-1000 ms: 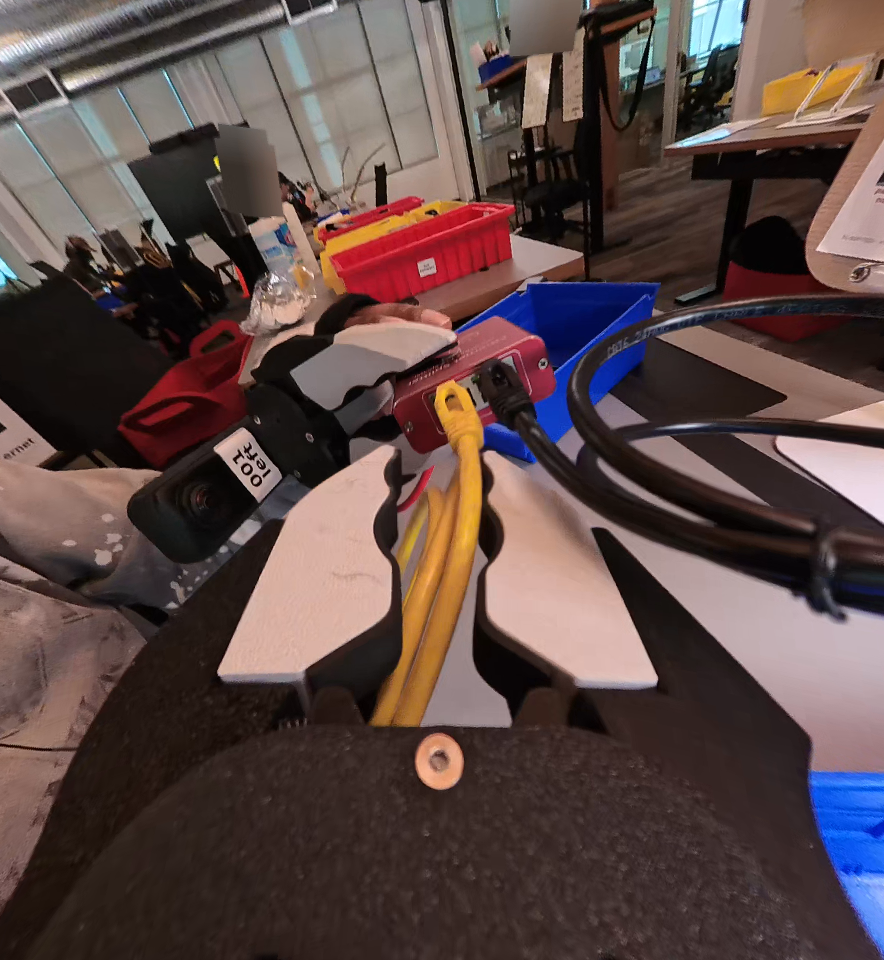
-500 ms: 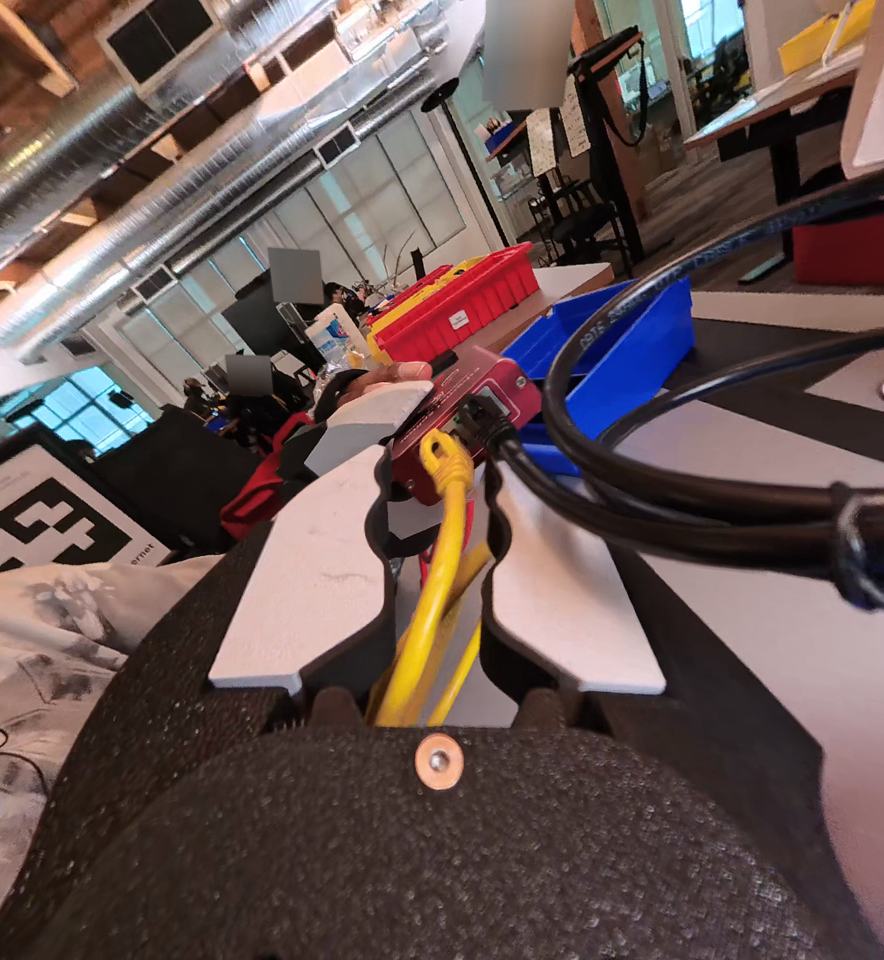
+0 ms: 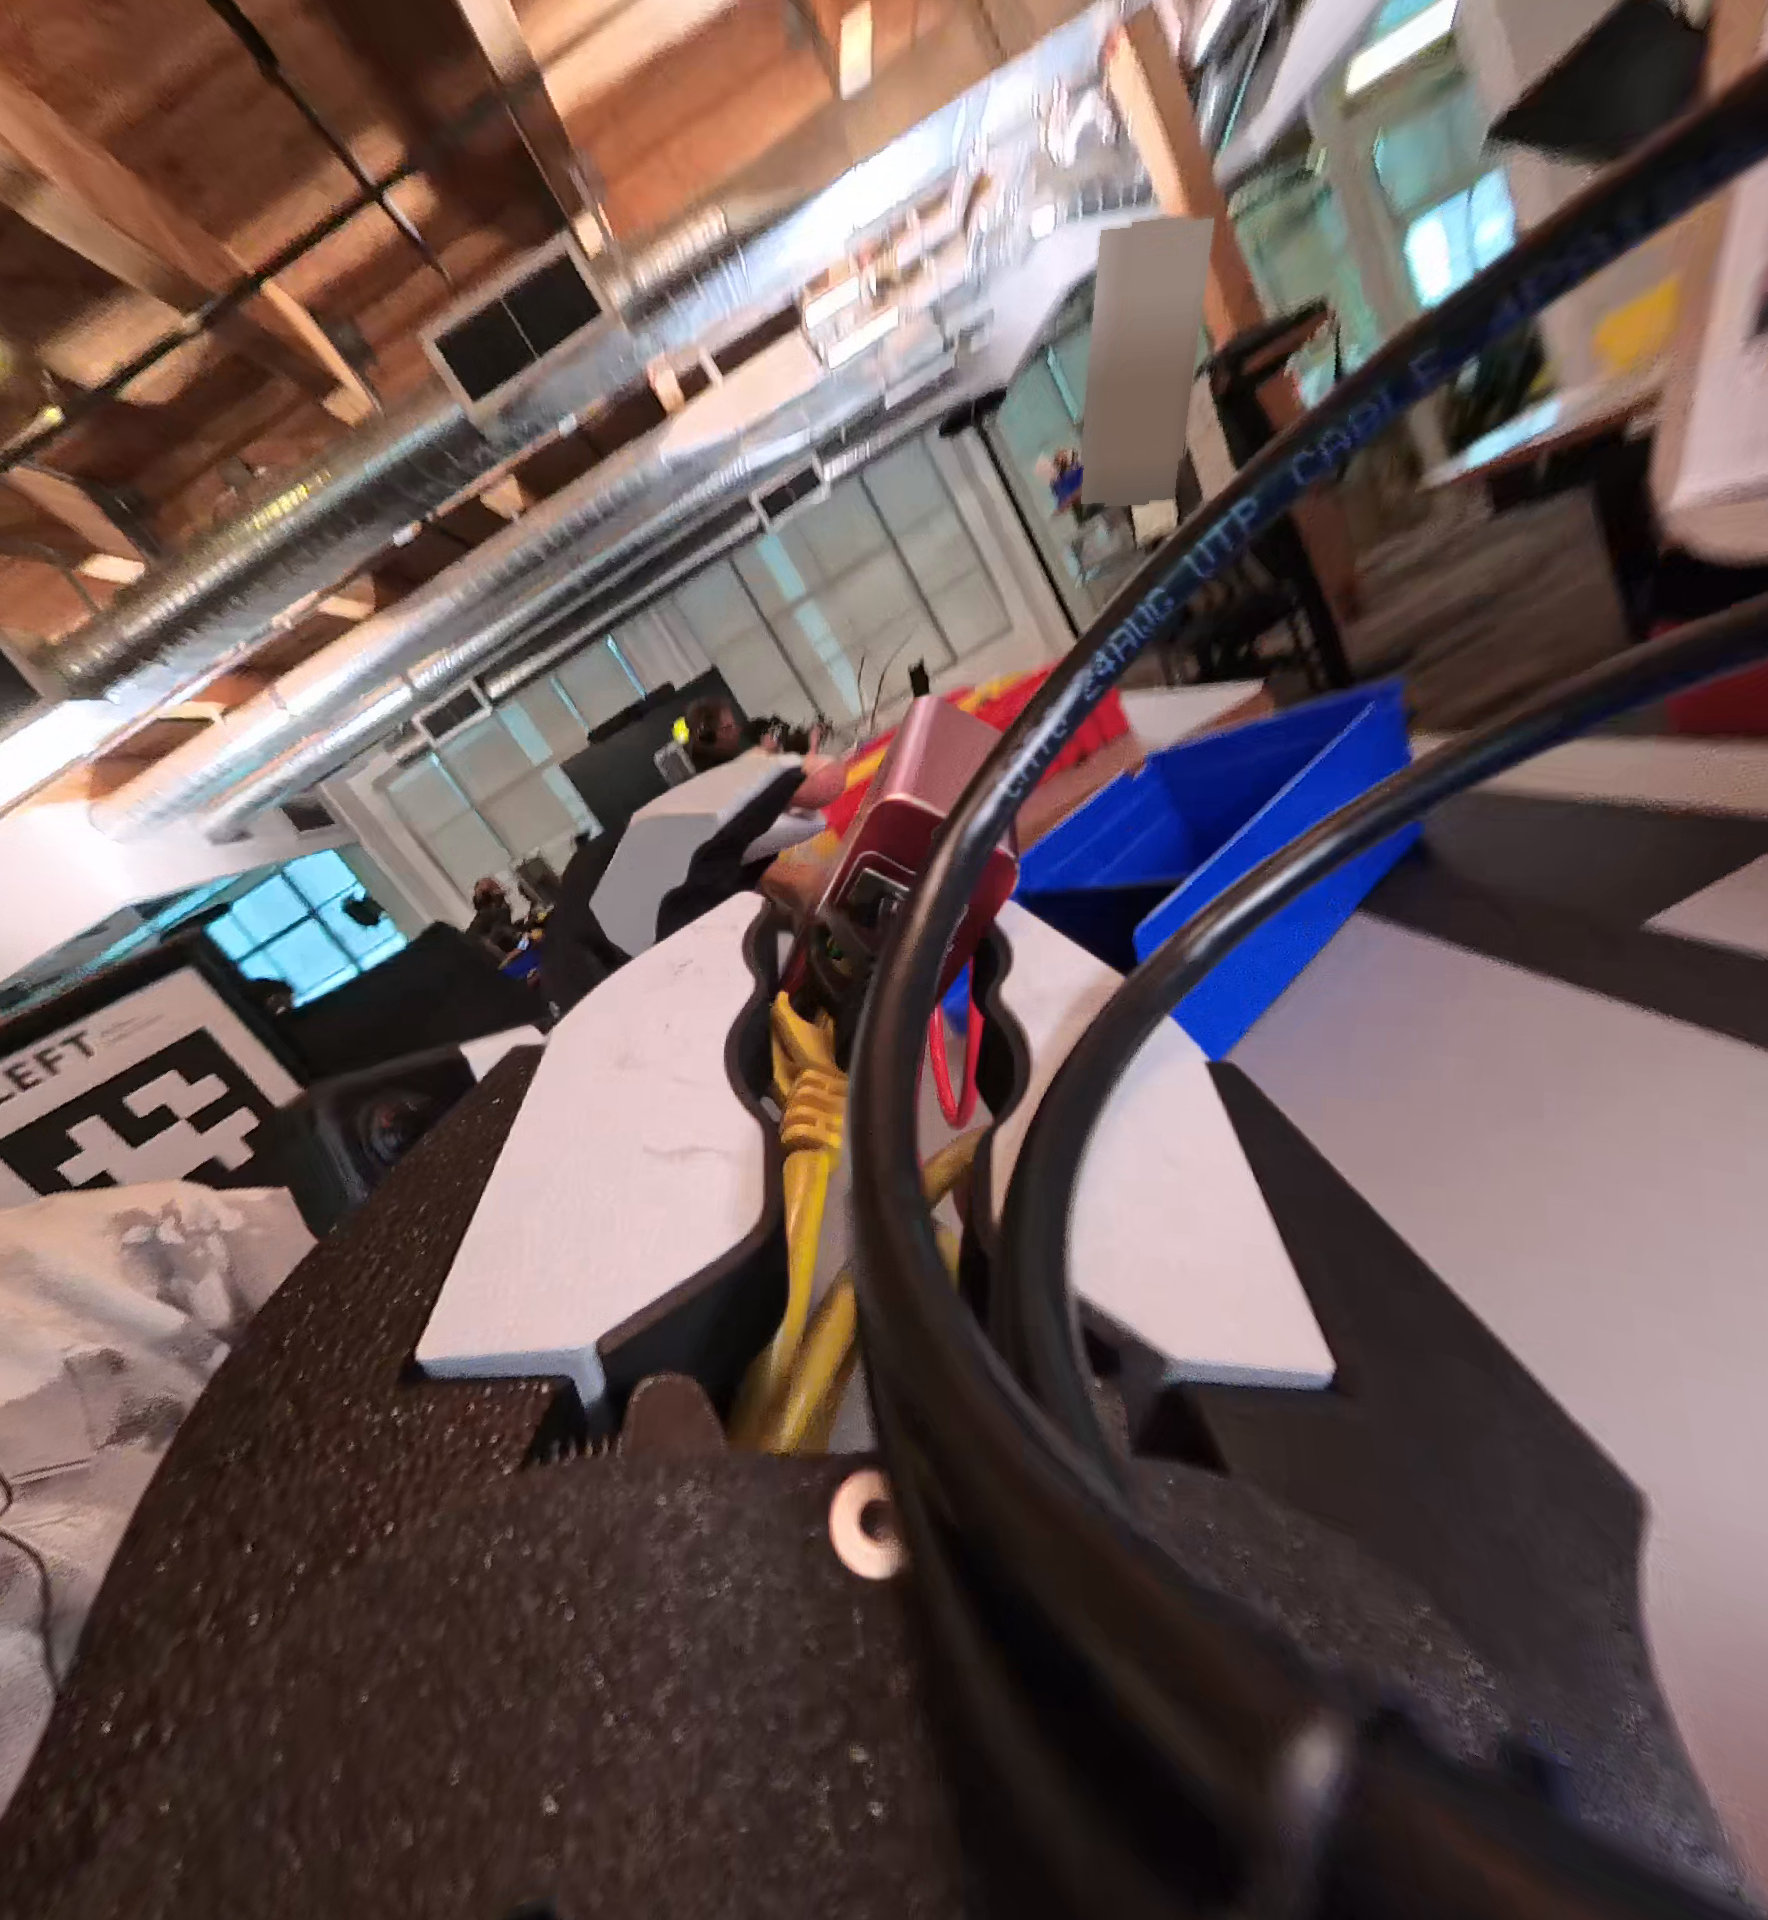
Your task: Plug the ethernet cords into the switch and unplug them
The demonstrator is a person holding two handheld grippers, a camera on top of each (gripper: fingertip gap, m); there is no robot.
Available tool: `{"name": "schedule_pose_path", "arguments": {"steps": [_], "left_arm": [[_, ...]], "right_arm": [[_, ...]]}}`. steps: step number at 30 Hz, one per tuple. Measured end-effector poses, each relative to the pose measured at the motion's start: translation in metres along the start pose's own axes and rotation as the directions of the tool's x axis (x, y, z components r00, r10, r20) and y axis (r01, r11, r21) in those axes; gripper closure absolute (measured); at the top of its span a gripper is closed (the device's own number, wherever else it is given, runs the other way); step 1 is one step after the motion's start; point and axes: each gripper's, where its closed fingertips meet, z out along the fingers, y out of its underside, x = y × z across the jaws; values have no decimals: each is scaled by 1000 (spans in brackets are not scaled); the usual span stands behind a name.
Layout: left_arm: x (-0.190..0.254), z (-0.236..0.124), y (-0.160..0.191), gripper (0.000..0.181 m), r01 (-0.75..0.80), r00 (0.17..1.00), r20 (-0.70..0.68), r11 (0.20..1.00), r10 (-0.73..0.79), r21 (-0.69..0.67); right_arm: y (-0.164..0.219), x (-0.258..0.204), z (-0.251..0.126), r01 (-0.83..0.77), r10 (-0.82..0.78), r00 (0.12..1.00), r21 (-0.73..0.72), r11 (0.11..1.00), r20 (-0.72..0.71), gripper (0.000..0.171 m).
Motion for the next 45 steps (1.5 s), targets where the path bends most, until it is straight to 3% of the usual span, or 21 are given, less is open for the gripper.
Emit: {"name": "schedule_pose_path", "arguments": {"steps": [3,5,7,10,12,14,16,18,20,22,25,28,35,39,42,45], "left_arm": [[-27,-10,-11,134,241,970,-33,969,-239,55],[-41,-15,-19,140,489,870,-114,868,-479,89],[-40,-18,-32,149,764,624,-308,644,-718,46],[-26,-20,-59,140,965,77,-559,202,-826,-166],[-23,-14,-65,132,978,-109,-582,17,-806,-208],[-26,-9,-68,129,978,-193,-587,-107,-787,-178],[-32,-9,-70,128,976,-216,-598,-161,-771,-146],[-38,-15,-72,128,981,-192,-626,-162,-756,-105],[-41,-19,-71,134,983,-184,-647,-152,-740,-106],[-45,-21,-67,152,977,-207,-664,-184,-718,-106],[-41,-20,-63,153,973,-225,-665,-203,-712,-113],[-45,-21,-60,153,979,-187,-663,-196,-725,-62],[-76,-31,-35,154,978,-105,-623,-192,-775,75],[-93,-35,-11,154,965,-98,-556,-215,-826,150],[-103,-37,13,154,946,-131,-494,-258,-859,197],[-101,-35,28,154,937,-144,-442,-265,-885,227]], "right_arm": [[-28,0,-25,78,-76,997,109,991,-18,138],[-43,-8,-37,149,-148,989,165,975,-19,139],[-55,-18,-43,220,-218,975,231,948,-38,139],[-66,-42,-44,309,-314,949,337,890,-41,139],[-65,-59,-37,321,-343,939,375,870,-8,140],[-57,-72,-25,352,-381,925,371,859,4,139],[-41,-80,-8,406,-431,903,317,857,9,139],[-26,-82,8,464,-477,879,240,853,-3,139],[-26,-84,10,451,-465,885,240,860,2,139],[-24,-84,10,444,-460,888,219,869,21,139],[-22,-78,11,470,-476,880,171,866,-11,138],[-23,-74,11,482,-485,874,147,864,-18,135],[-38,-47,-15,508,-500,860,77,858,-99,131],[-48,-14,-41,602,-595,753,-72,795,-281,132],[-38,-18,-42,524,-544,812,-147,839,-213,143],[-18,-38,-17,484,-502,858,-158,861,-108,146]]}}
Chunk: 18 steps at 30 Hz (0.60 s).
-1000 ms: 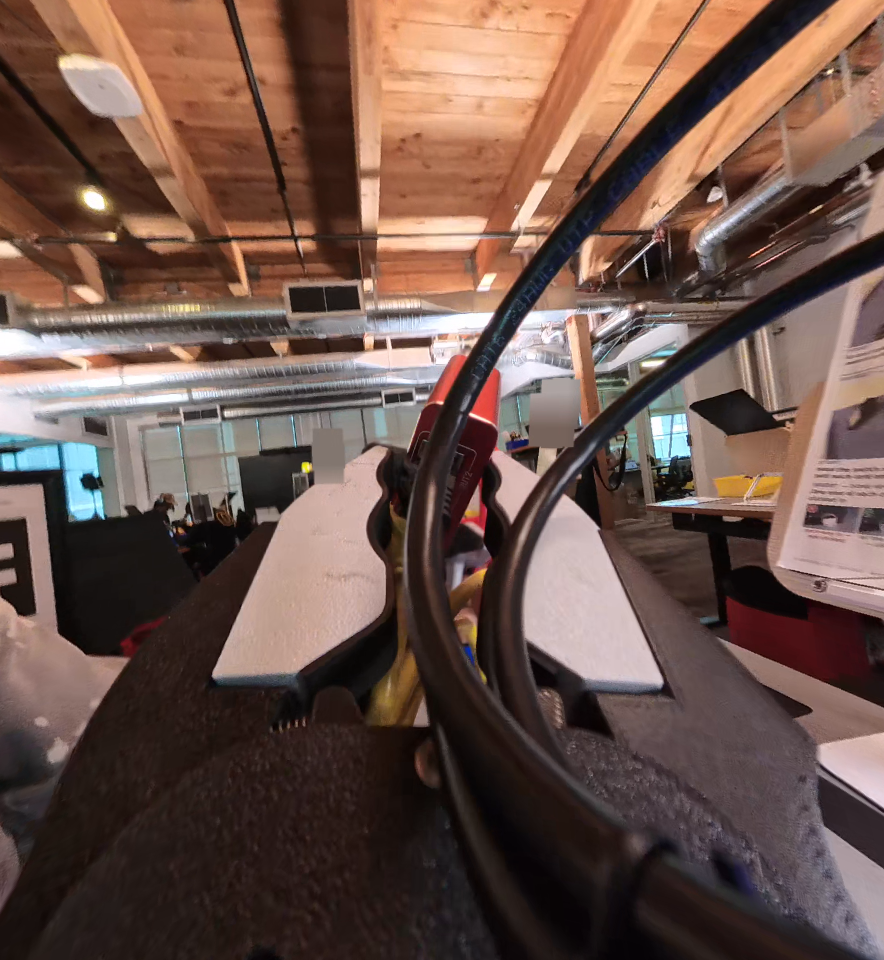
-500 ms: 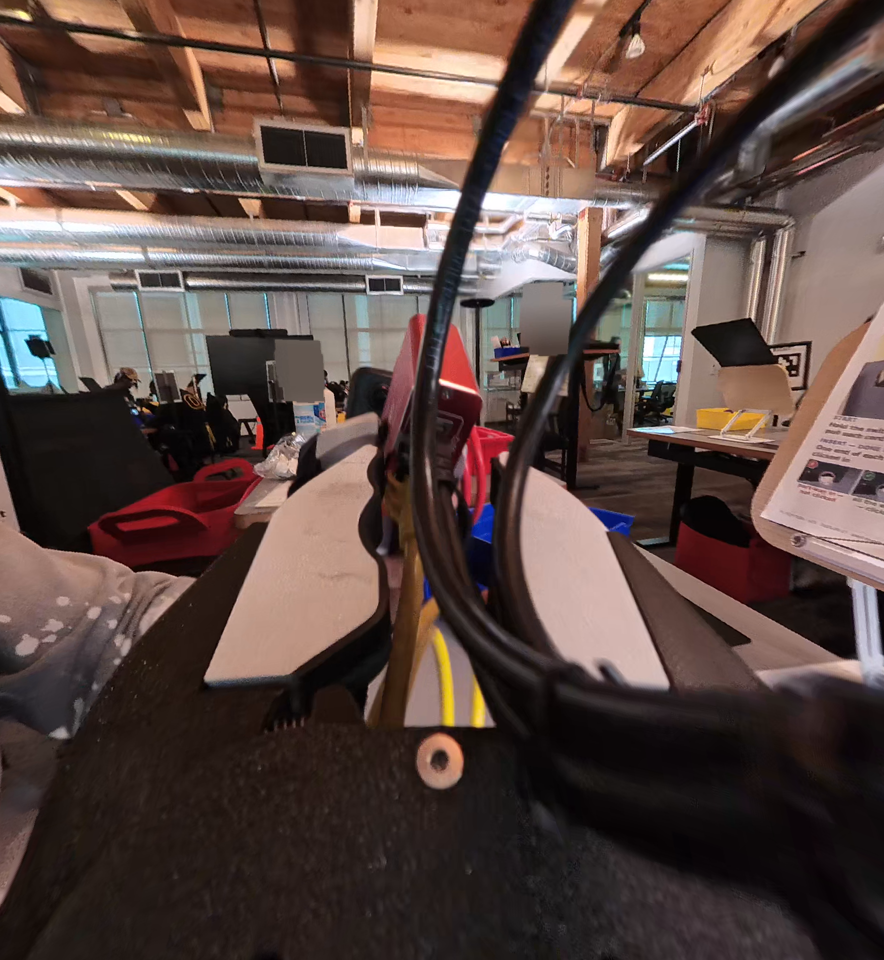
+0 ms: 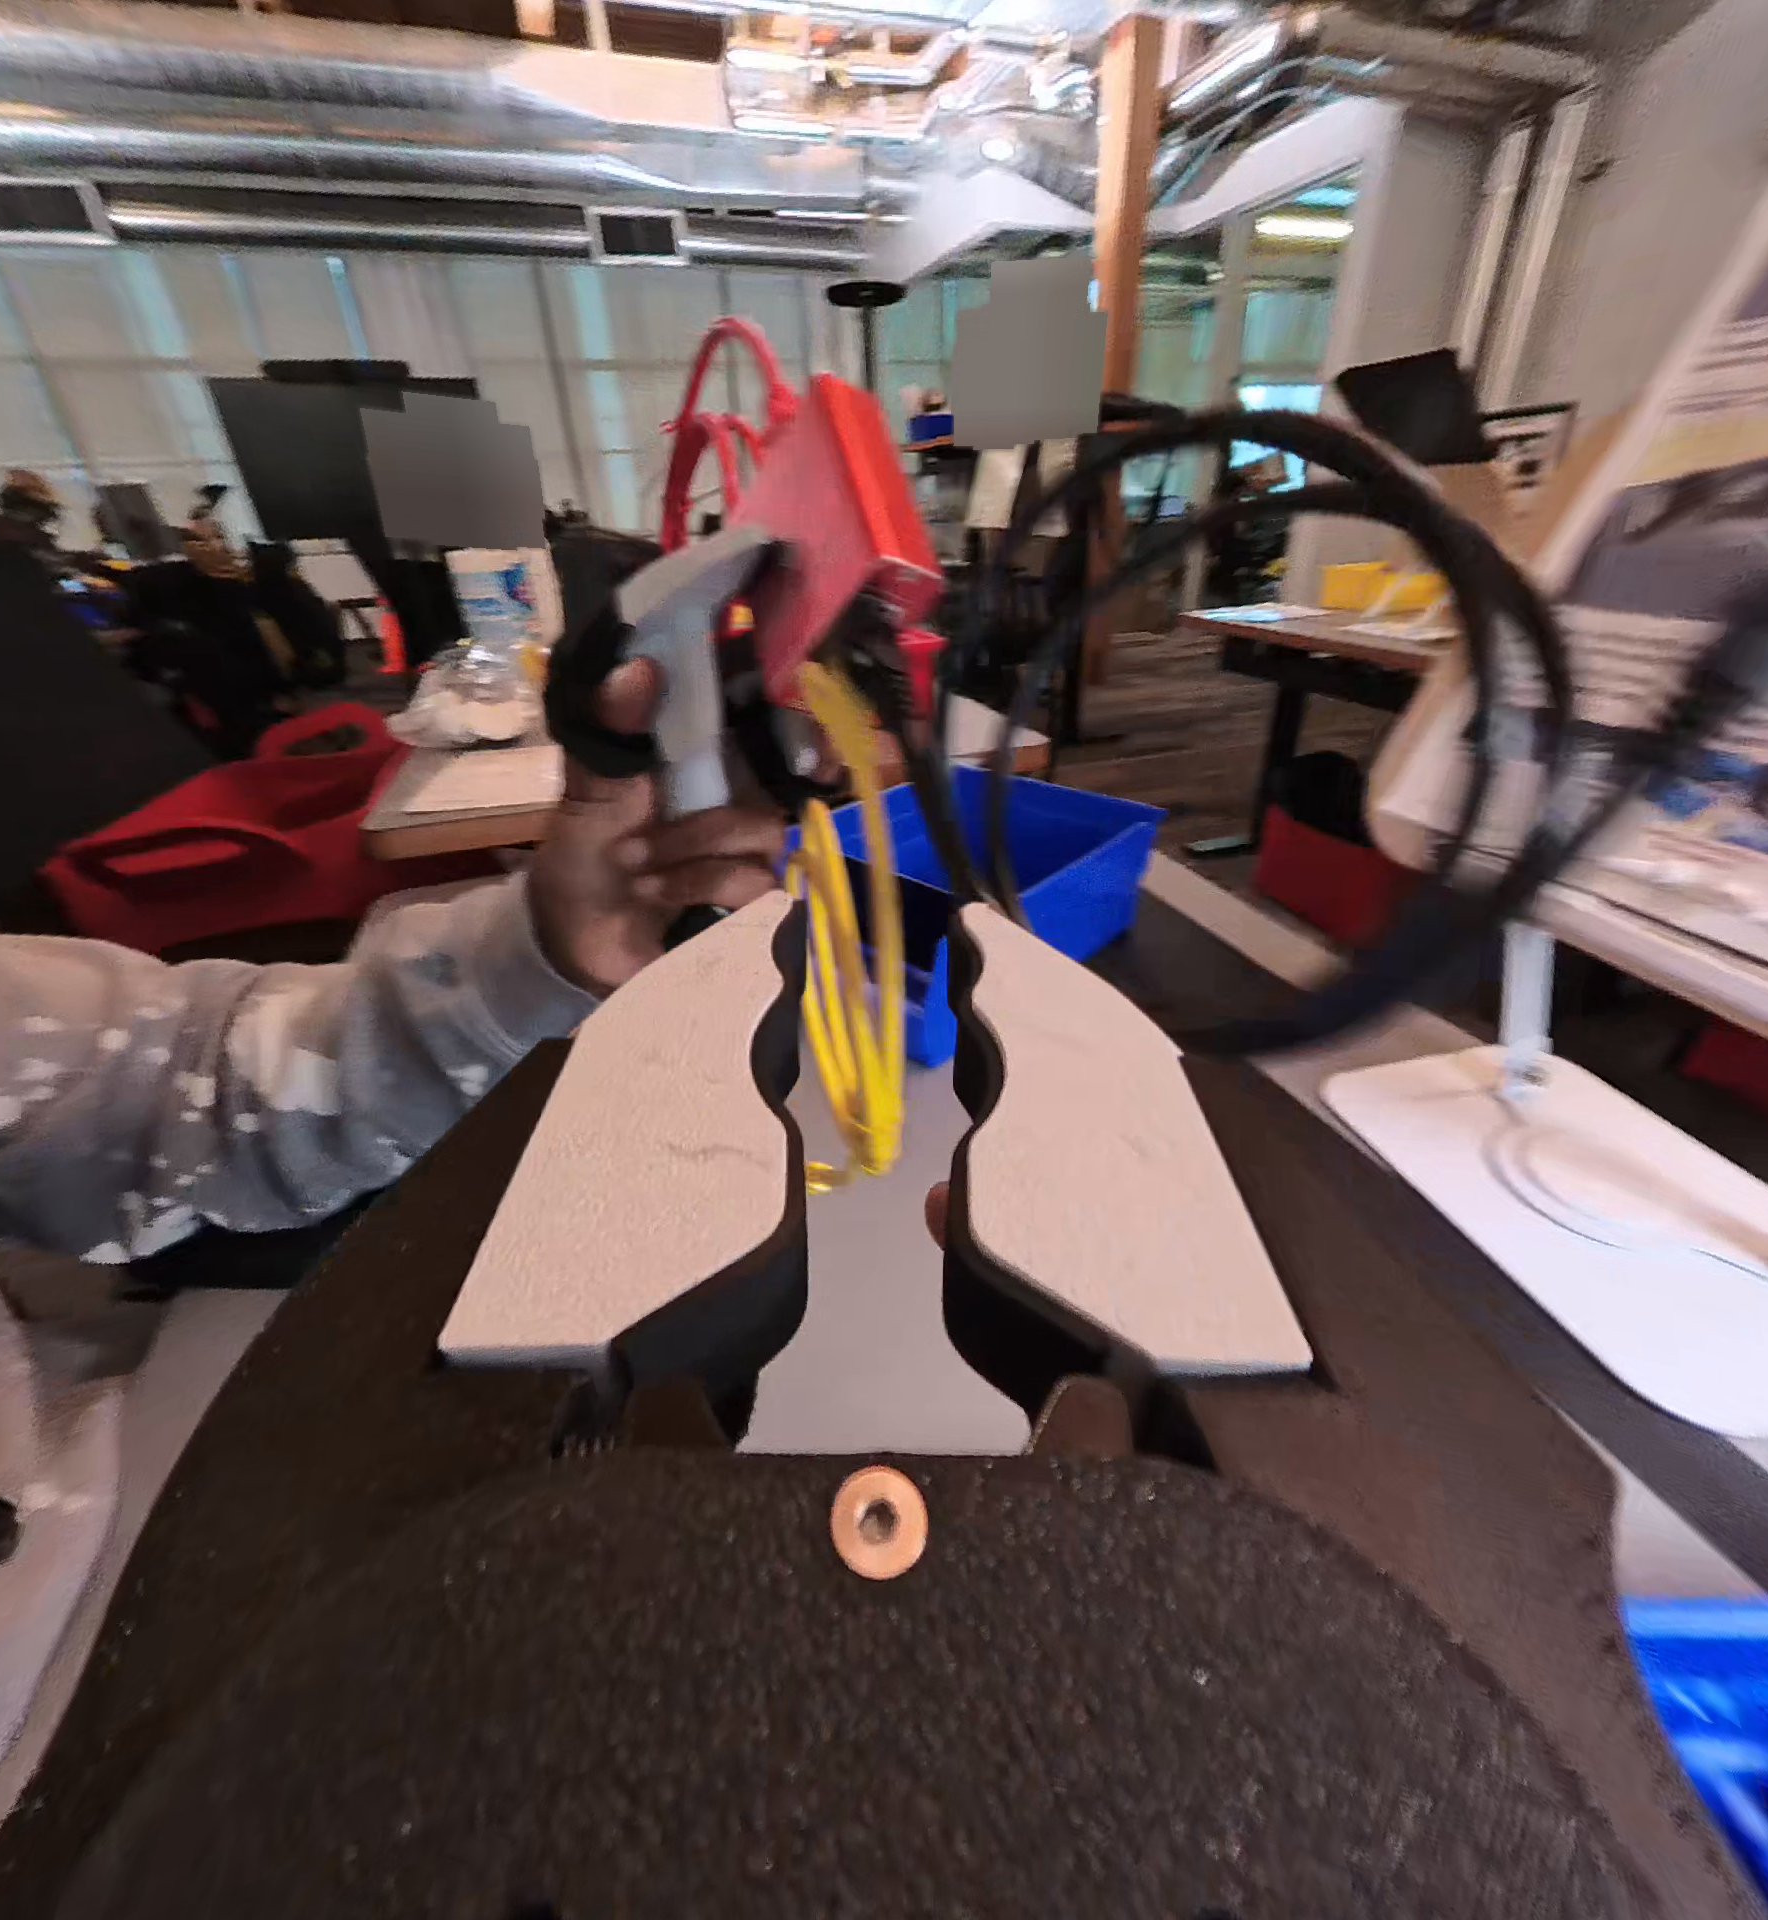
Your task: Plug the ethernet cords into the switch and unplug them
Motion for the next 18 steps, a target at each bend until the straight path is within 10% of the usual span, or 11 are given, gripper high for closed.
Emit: {"name": "schedule_pose_path", "arguments": {"steps": [18], "left_arm": [[-21,-8,3,154,208,976,23,963,-215,174]], "right_arm": [[47,-6,65,-237,236,968,1,972,-79,130]]}}
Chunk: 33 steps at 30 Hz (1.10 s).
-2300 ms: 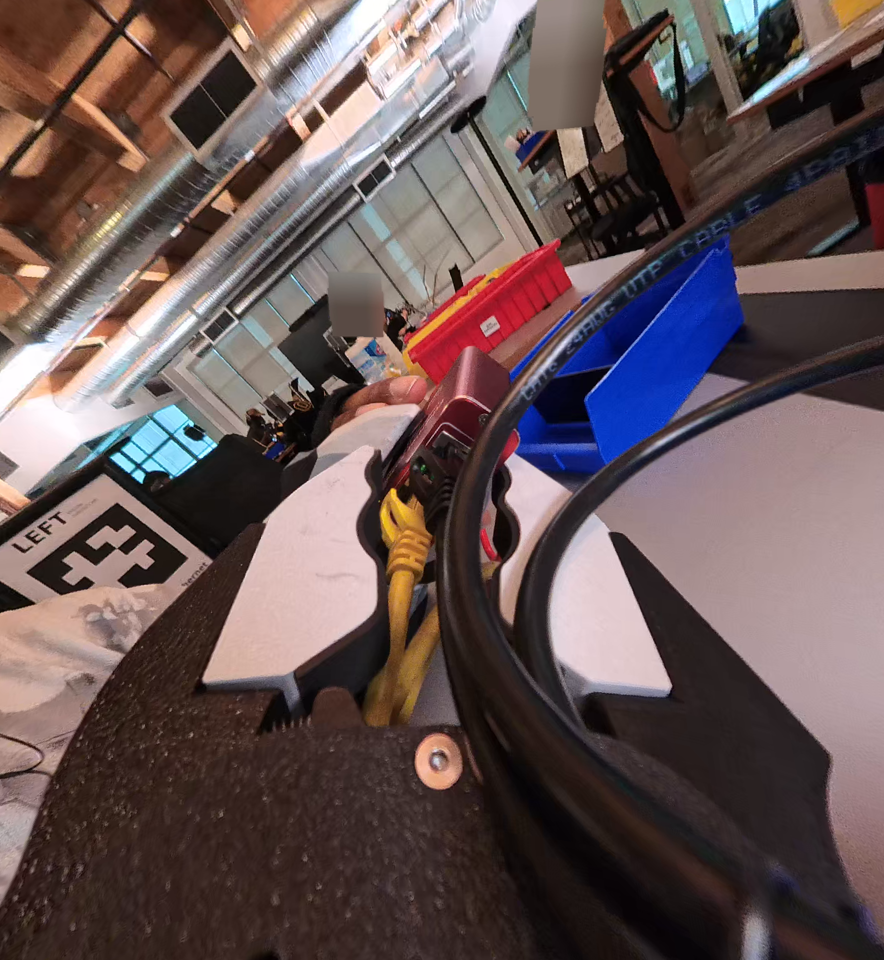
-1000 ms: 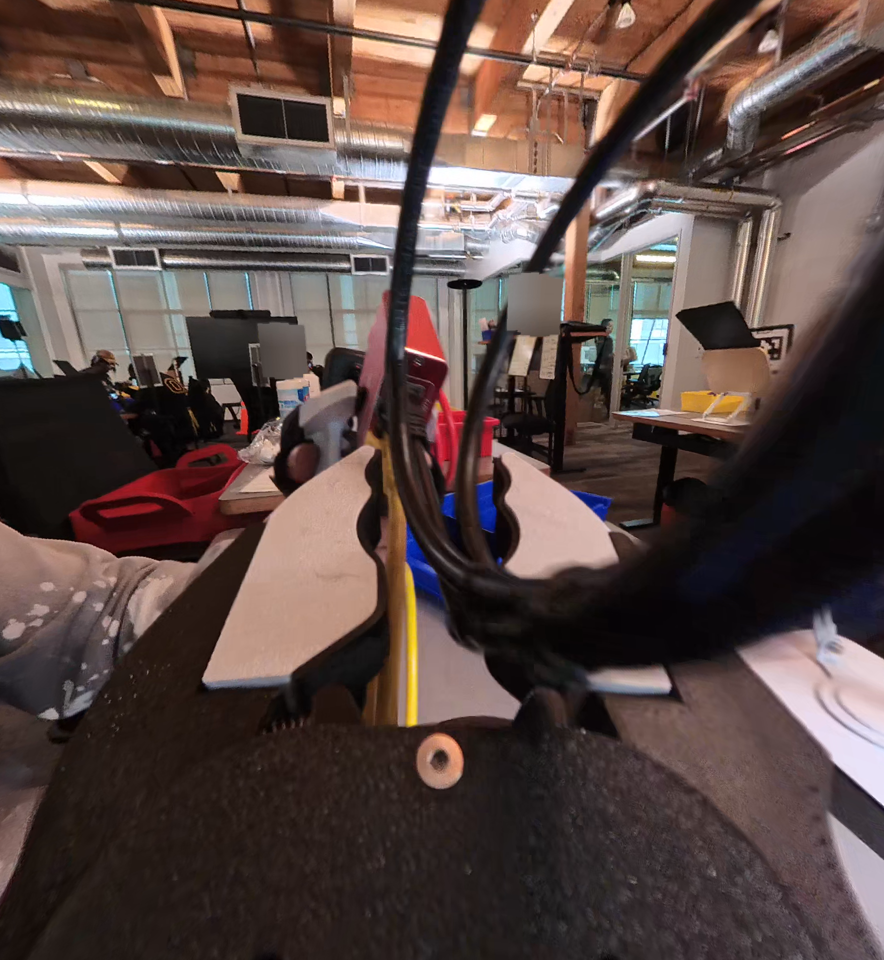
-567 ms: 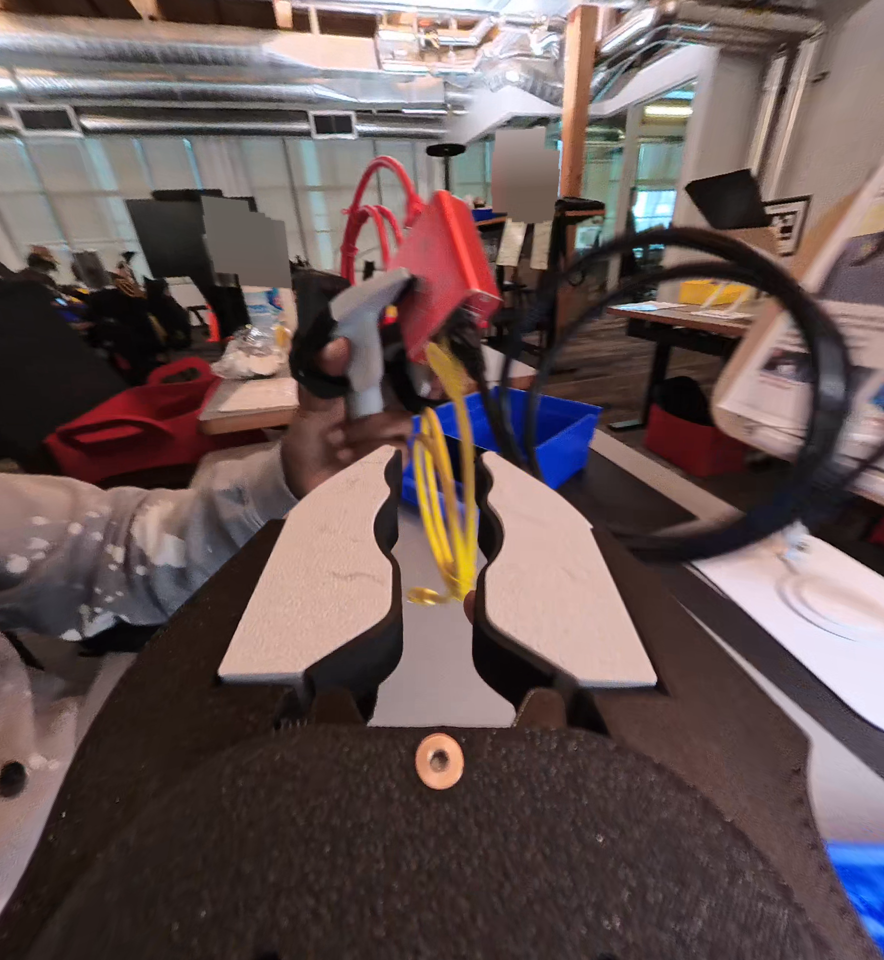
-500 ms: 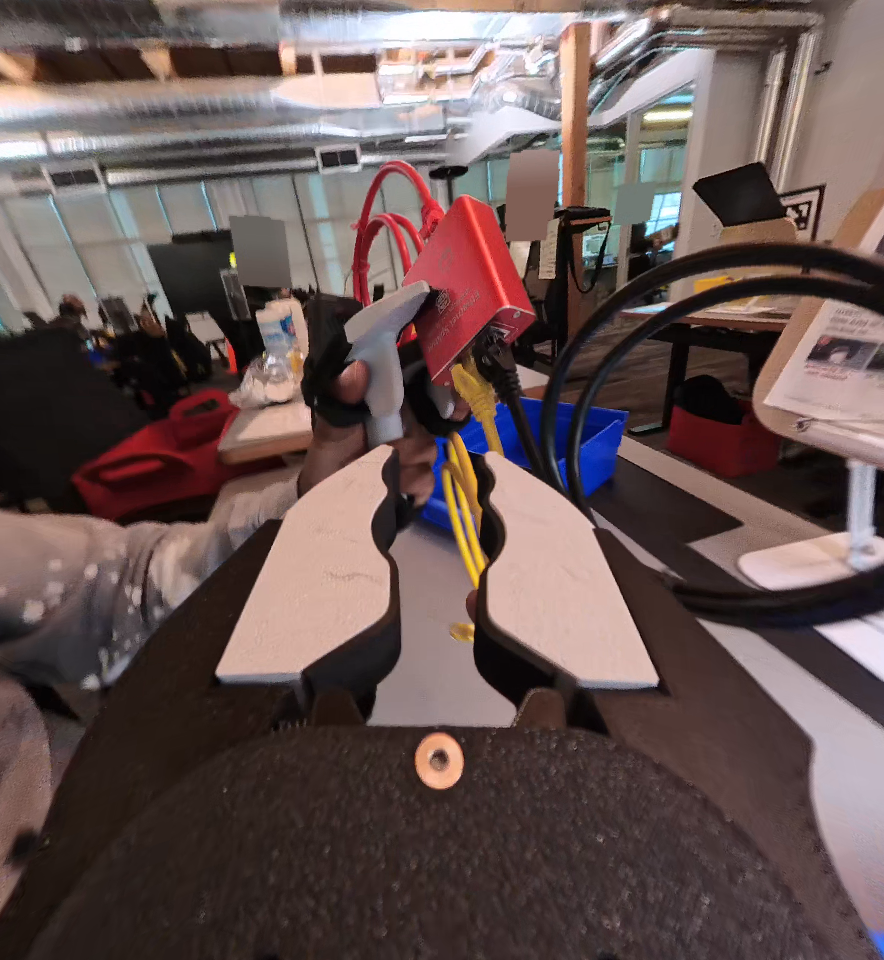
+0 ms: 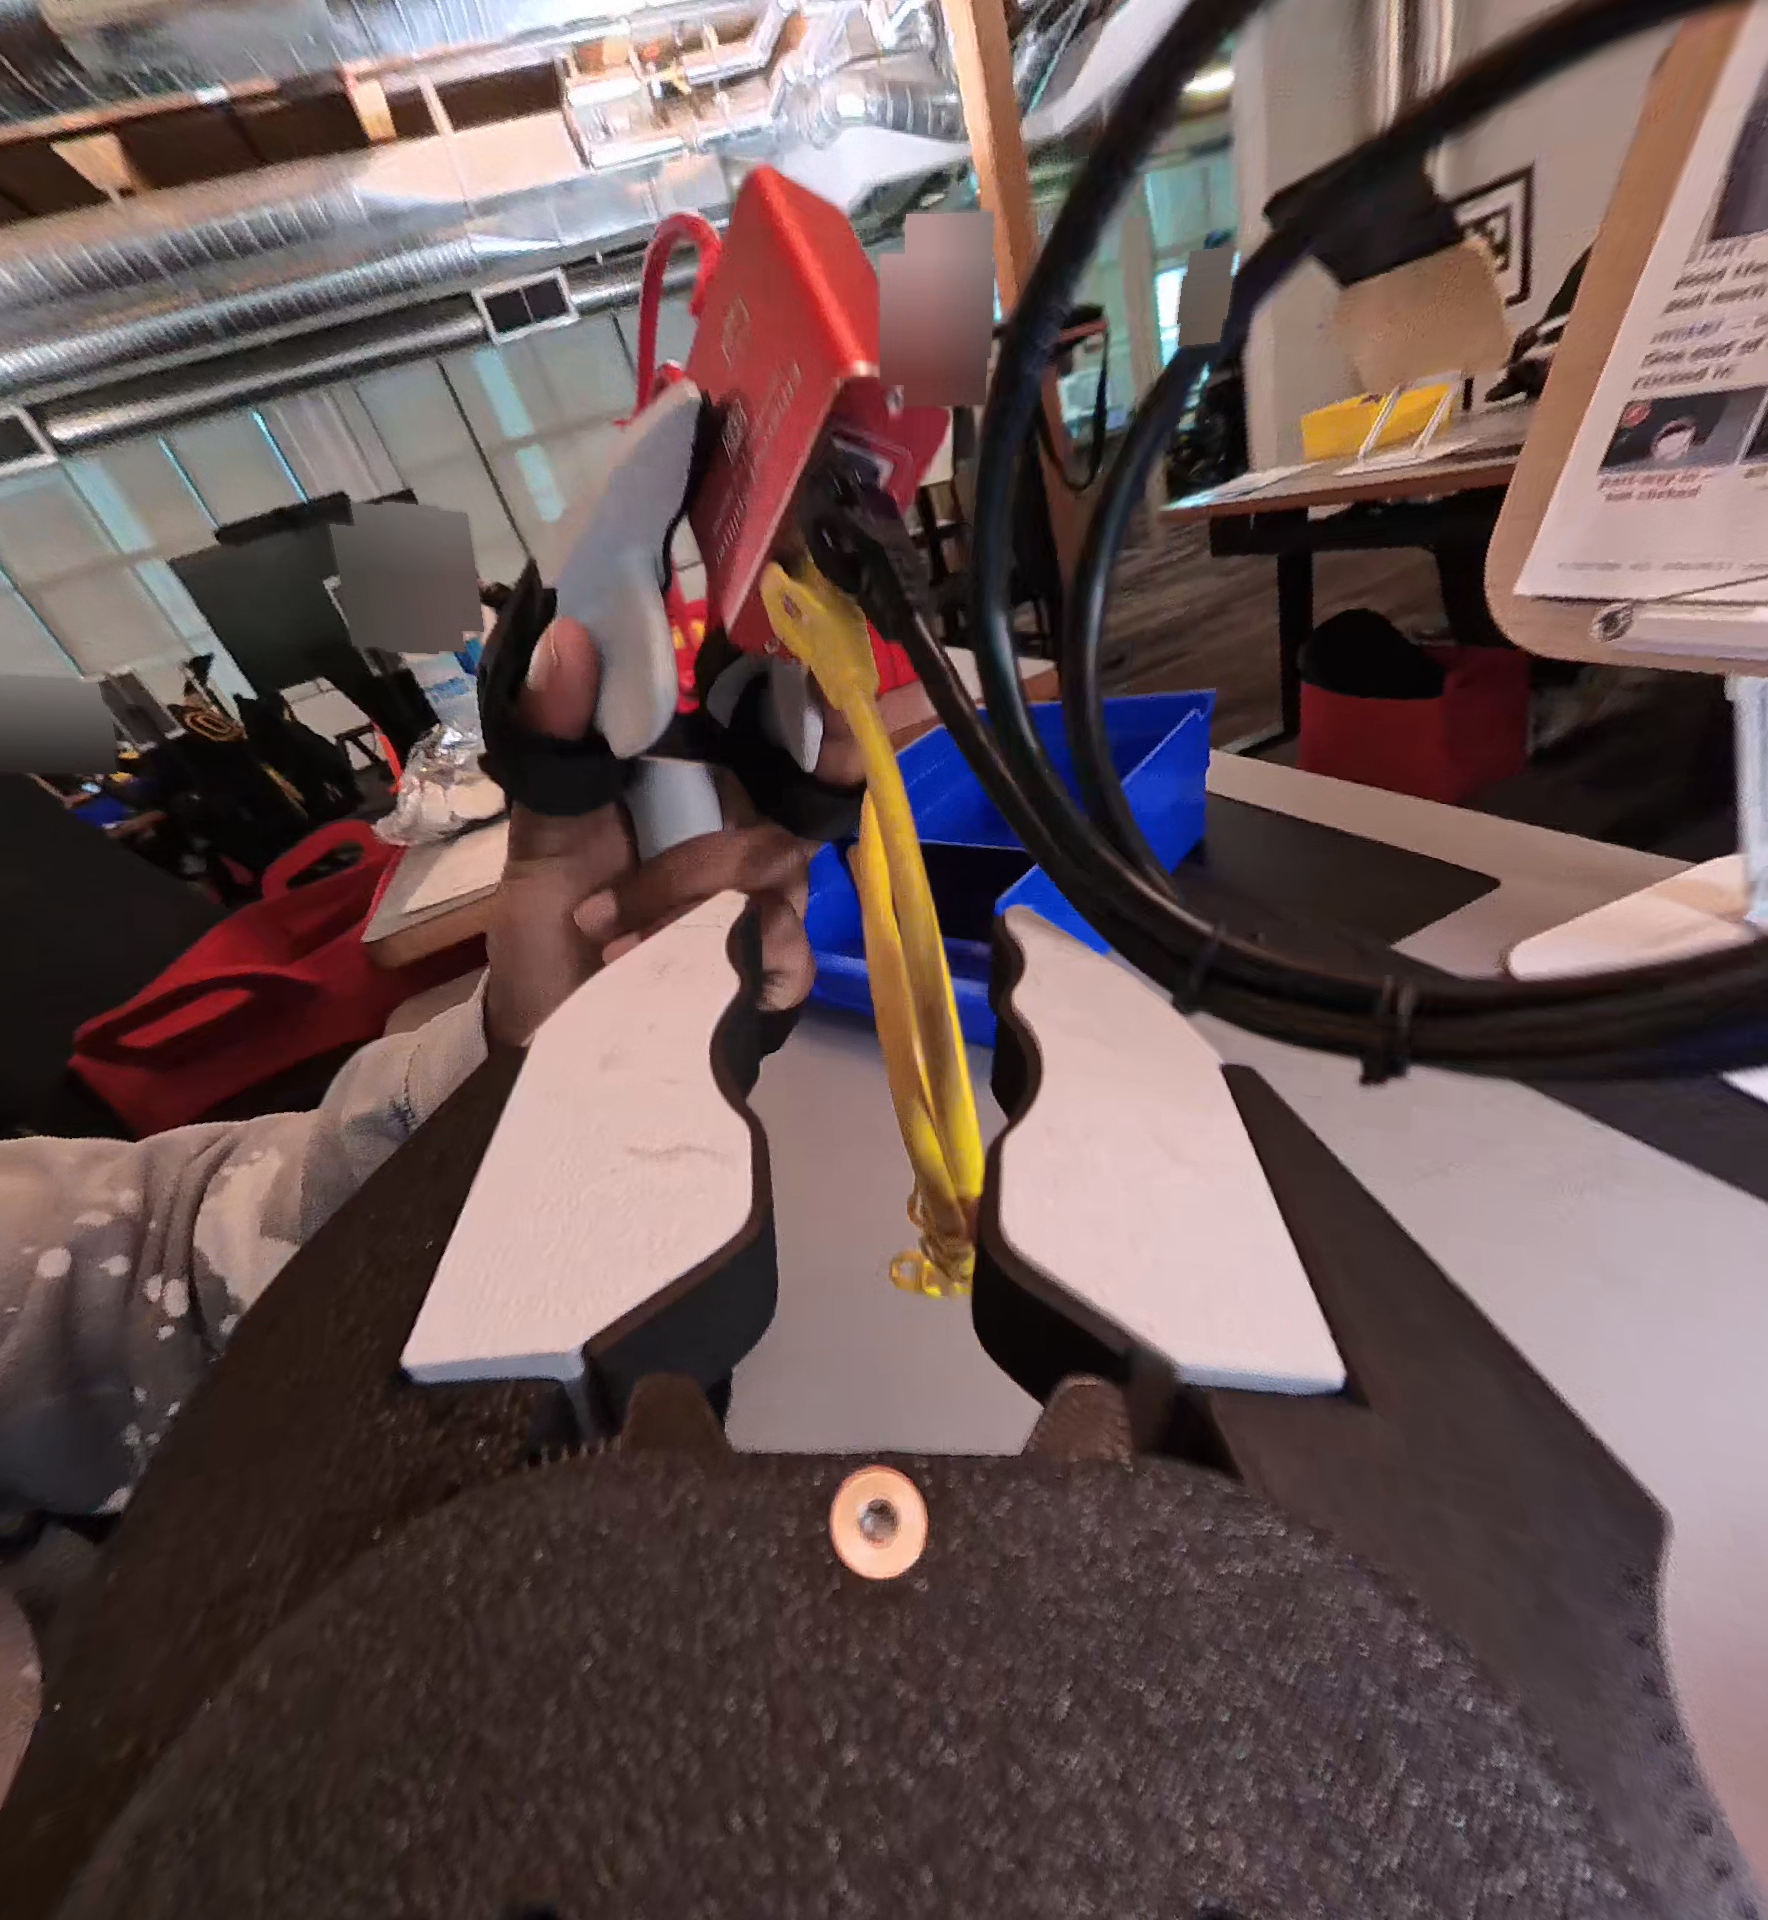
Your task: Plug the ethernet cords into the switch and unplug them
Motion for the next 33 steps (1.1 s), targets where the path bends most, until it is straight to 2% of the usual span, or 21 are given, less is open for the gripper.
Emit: {"name": "schedule_pose_path", "arguments": {"steps": [3,7,10,17,20,22,24,33], "left_arm": [[8,3,6,154,50,997,-62,999,-52,-20],[19,9,38,152,56,989,-128,991,-71,-120],[26,11,52,155,82,979,-172,985,-108,-154],[31,16,57,153,-6,985,-170,967,-39,-254],[34,18,59,139,-22,985,-171,953,-31,-302],[35,18,60,140,-62,986,-164,949,12,-309],[34,17,59,152,-81,986,-161,948,32,-307],[41,16,56,154,-77,980,-198,970,30,-232]], "right_arm": [[-3,-7,3,-28,26,999,52,998,47,131],[-24,-21,-7,-48,28,992,165,985,127,139],[-37,-20,-19,-47,17,991,226,973,134,154],[-39,-22,-23,-124,68,970,235,964,233,156],[-35,-23,-21,-95,45,974,217,971,224,157],[-34,-26,-20,-97,44,970,213,972,240,158],[-33,-29,-20,-89,36,968,210,974,247,158],[-42,-31,-24,-116,38,965,290,950,261,155]]}}
